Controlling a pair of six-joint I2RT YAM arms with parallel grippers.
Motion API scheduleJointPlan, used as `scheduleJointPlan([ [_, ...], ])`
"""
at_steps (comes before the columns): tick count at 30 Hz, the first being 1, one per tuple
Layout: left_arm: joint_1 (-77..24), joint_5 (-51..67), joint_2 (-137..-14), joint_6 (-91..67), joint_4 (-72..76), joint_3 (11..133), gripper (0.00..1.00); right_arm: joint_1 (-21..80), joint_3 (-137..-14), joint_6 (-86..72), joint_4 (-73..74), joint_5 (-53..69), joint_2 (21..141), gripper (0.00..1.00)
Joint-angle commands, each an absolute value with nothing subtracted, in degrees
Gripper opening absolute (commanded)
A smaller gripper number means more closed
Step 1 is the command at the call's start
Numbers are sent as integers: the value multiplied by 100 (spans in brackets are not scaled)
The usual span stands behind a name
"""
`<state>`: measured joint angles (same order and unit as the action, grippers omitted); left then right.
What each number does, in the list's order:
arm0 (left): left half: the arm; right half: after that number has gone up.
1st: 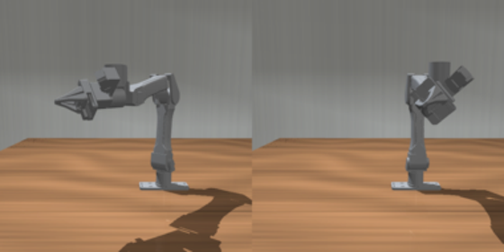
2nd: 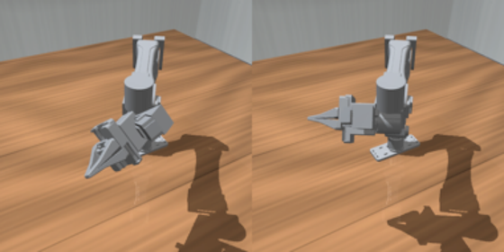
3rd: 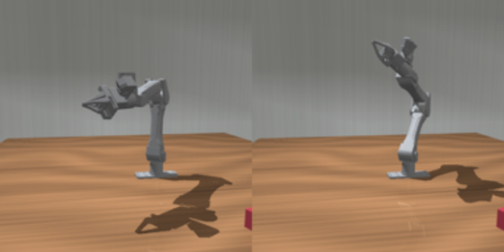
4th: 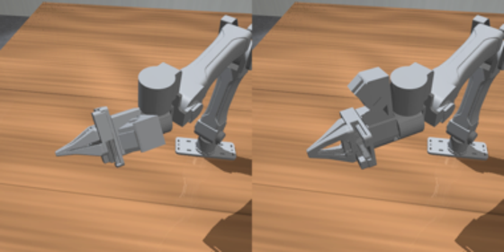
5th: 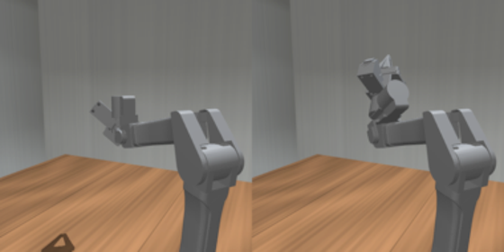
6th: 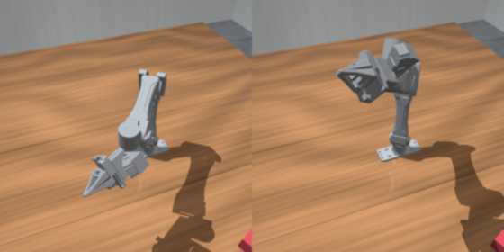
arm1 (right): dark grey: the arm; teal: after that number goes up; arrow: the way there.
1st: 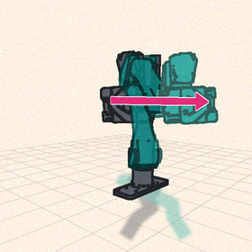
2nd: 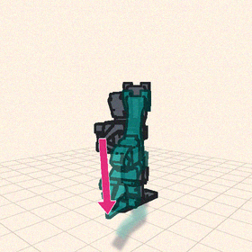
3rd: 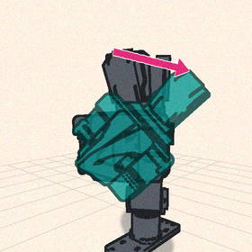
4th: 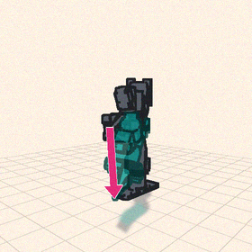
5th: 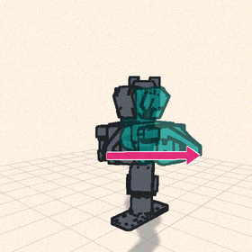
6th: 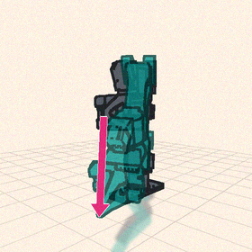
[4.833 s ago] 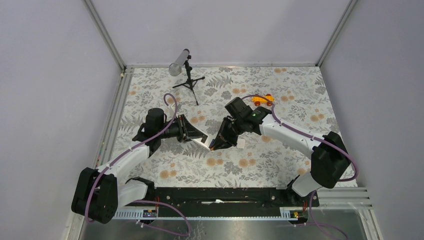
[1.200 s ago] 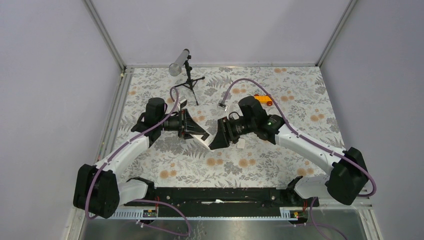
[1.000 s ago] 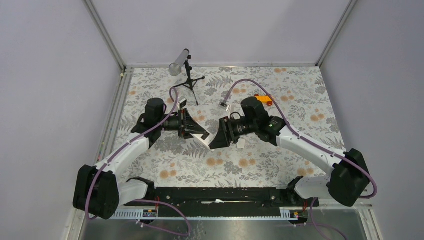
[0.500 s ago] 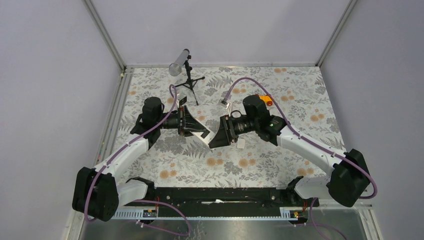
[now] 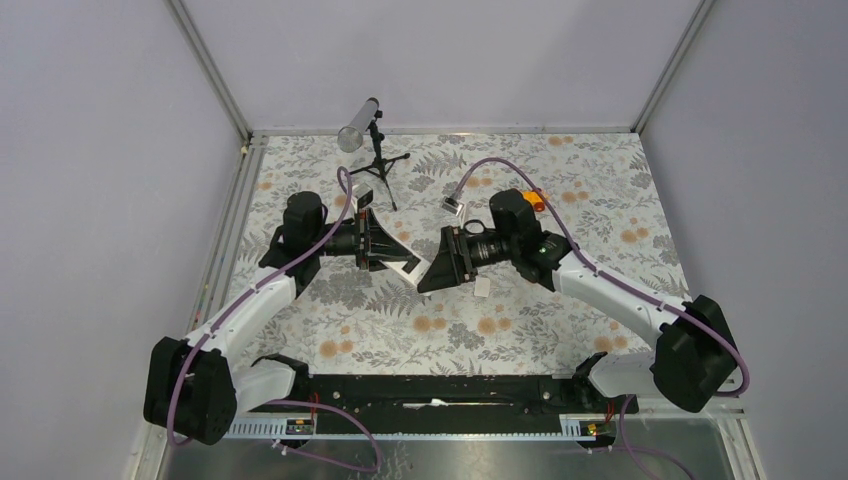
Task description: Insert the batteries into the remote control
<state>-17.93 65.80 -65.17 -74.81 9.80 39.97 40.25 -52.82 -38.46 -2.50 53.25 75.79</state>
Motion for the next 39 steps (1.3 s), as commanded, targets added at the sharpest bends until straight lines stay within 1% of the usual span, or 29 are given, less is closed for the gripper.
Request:
scheduleJointPlan([
  [1, -1819, 6657, -6345, -7122, 824, 4300, 0, 3890, -5111, -4688, -1279, 5478, 7430, 82],
  [3, -1819, 6645, -6367, -7026, 732, 4301, 0, 3877, -5039, -4975, -1603, 5476, 7353, 86],
  [5, -1819, 6636, -6374, -6974, 679, 4298, 0, 3851, -5010, -5184, -1831, 5493, 7321, 88],
  [9, -1819, 6626, -6403, -6941, 672, 4303, 0, 3829, -4983, -5282, -1966, 5493, 7285, 85],
  [16, -1811, 6627, -6440, -6935, 646, 4360, 0, 3811, -4819, -4979, -2212, 6041, 7306, 62],
  [19, -1811, 6621, -6431, -6935, 617, 4361, 0, 3810, -4868, -4618, -1944, 6063, 7273, 57],
  [23, -1810, 6606, -6419, -6935, 612, 4359, 0, 3814, -4789, -4535, -2027, 6150, 7244, 56],
  [27, -1811, 6584, -6423, -6935, 607, 4368, 0, 3814, -4756, -4502, -2013, 6210, 7267, 45],
  [28, -1811, 6581, -6417, -6942, 601, 4374, 0, 3808, -4747, -4501, -2016, 6224, 7268, 45],
  [31, -1811, 6570, -6425, -6939, 595, 4364, 0, 3814, -4709, -4447, -2087, 6291, 7200, 55],
  [33, -1814, 6562, -6425, -6943, 590, 4366, 0, 3810, -4717, -4351, -2016, 6301, 7156, 58],
  [37, -1815, 6535, -6426, -6951, 585, 4375, 0, 3812, -4753, -4264, -1920, 6362, 7212, 59],
  [39, -1811, 6531, -6417, -6960, 581, 4392, 0, 3812, -4758, -4188, -1819, 6336, 7233, 56],
])
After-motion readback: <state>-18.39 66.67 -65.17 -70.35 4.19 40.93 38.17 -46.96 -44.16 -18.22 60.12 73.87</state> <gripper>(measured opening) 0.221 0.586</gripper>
